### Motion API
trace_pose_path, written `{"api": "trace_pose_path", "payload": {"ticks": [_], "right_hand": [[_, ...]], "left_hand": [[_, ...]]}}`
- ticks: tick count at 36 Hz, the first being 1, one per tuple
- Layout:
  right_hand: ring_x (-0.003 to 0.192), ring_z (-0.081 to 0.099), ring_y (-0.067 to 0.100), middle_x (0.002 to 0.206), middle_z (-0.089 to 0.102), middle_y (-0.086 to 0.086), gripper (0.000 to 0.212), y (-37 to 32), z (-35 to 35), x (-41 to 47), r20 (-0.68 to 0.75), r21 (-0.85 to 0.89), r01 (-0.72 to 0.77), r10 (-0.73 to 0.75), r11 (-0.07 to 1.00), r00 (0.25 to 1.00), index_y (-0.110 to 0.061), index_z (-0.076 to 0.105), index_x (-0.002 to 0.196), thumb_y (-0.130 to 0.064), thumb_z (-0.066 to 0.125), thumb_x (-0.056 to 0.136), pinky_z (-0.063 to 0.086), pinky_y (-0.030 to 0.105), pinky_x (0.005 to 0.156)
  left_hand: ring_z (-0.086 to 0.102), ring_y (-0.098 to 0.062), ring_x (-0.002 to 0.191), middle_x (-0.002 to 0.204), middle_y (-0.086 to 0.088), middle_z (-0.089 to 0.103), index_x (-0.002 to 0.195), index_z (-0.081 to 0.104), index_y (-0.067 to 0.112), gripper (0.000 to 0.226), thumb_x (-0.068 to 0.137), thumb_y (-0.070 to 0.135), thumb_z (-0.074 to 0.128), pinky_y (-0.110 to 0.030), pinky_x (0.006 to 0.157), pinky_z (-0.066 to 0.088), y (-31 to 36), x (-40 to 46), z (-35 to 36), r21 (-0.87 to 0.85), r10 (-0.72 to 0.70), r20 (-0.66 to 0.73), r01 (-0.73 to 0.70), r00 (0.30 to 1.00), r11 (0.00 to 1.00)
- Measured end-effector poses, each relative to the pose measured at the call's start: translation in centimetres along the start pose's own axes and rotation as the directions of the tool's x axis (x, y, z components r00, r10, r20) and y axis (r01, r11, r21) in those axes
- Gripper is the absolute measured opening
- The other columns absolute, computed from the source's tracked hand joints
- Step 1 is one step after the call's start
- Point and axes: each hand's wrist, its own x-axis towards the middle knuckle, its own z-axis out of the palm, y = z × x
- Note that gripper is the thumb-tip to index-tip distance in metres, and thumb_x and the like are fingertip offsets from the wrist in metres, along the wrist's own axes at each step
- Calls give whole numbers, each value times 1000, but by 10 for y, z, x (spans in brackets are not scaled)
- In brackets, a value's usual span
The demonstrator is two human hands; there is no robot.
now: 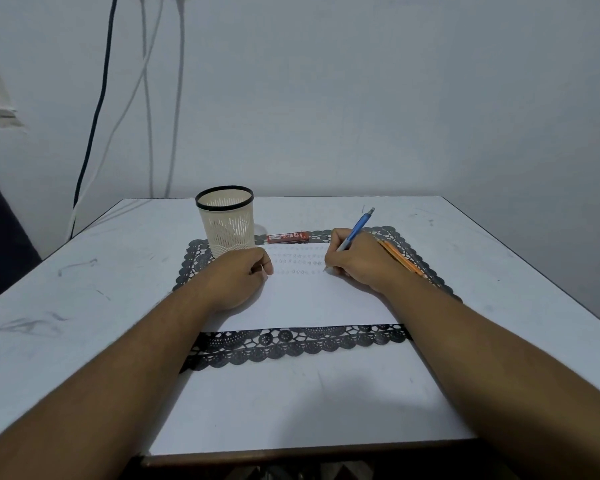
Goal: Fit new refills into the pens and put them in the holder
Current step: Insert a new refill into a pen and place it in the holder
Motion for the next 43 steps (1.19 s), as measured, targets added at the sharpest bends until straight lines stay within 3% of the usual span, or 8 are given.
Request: {"api": "trace_pose_path", "payload": {"ticks": [10, 15, 22, 26, 29, 36, 40, 43], "right_hand": [[62, 58, 10, 64, 56, 4, 32, 1, 0, 1, 39, 13, -3, 2, 1000, 999, -13, 51, 67, 9, 65, 85, 56, 30, 72], [48, 49, 23, 61, 52, 14, 25, -2, -12, 0, -68, 217, 9, 5, 976, 998, -5, 53, 74, 15, 61, 86, 42, 29, 48], [65, 72, 26, 81, 64, 16, 10, -2, -40, 15, -331, 538, 64, 141, 841, 933, -2, 60, 95, 8, 60, 96, 64, 39, 83], [74, 74, 27, 91, 63, 20, 11, -4, -51, 16, -355, 650, 78, 211, 756, 911, 6, 63, 101, 1, 53, 100, 62, 42, 90], [80, 71, 29, 90, 63, 20, 10, -5, -56, 15, -361, 655, 83, 215, 751, 907, 4, 63, 100, 1, 53, 101, 62, 44, 89], [68, 74, 24, 100, 70, 18, 23, 0, -57, 15, -473, 456, 48, 197, 889, 859, -14, 48, 115, -3, 62, 100, 64, 45, 83], [78, 78, 30, 107, 74, 18, 17, 0, -57, 19, -504, 476, 62, 214, 877, 837, -11, 51, 119, -23, 47, 108, 64, 47, 85], [81, 78, 30, 106, 74, 20, 25, -7, -53, 17, -540, 430, 54, 209, 901, 815, -10, 58, 109, -30, 43, 110, 64, 33, 70]], "left_hand": [[55, -1, 89, 97, 12, 64, 104, 65, 27, 14, 103, 19, 54, -20, 71, 41, 1, -1, -1, 8, -3, 0, 3, 1000, 1000], [57, -2, 88, 96, 12, 64, 104, 65, 27, 14, 103, 19, 54, -20, 71, 42, 2, -2, -1, -1, -12, 5, 12, 1000, 1000], [58, -7, 84, 91, 12, 64, 98, 63, 31, 16, 102, 17, 55, -23, 67, 41, 4, -3, -4, -22, 7, -11, -8, 1000, 1000], [56, -2, 74, 83, 11, 63, 107, 60, 30, 14, 103, 17, 56, -20, 61, 39, 13, -8, -12, -89, 86, -223, -108, 971, 990], [57, -7, 73, 84, 9, 64, 112, 61, 28, 16, 101, 16, 57, -27, 65, 44, 20, -12, -20, -124, 115, -501, -202, 858, 971], [55, -24, 99, 107, 2, 60, 122, 55, 22, 30, 94, 11, 56, -42, 85, 49, -4, -5, -25, -309, -149, -806, -192, 573, 932], [43, -31, 128, 138, -4, 47, 149, 33, 23, 67, 92, 23, 70, -46, 107, 40, -23, 4, -19, -463, -350, -716, -35, 604, 886], [33, -32, 145, 159, -7, 31, 159, 8, 34, 112, 76, 54, 81, -56, 118, 31, -33, 11, -12, -596, -504, -519, 130, 690, 792]]}}
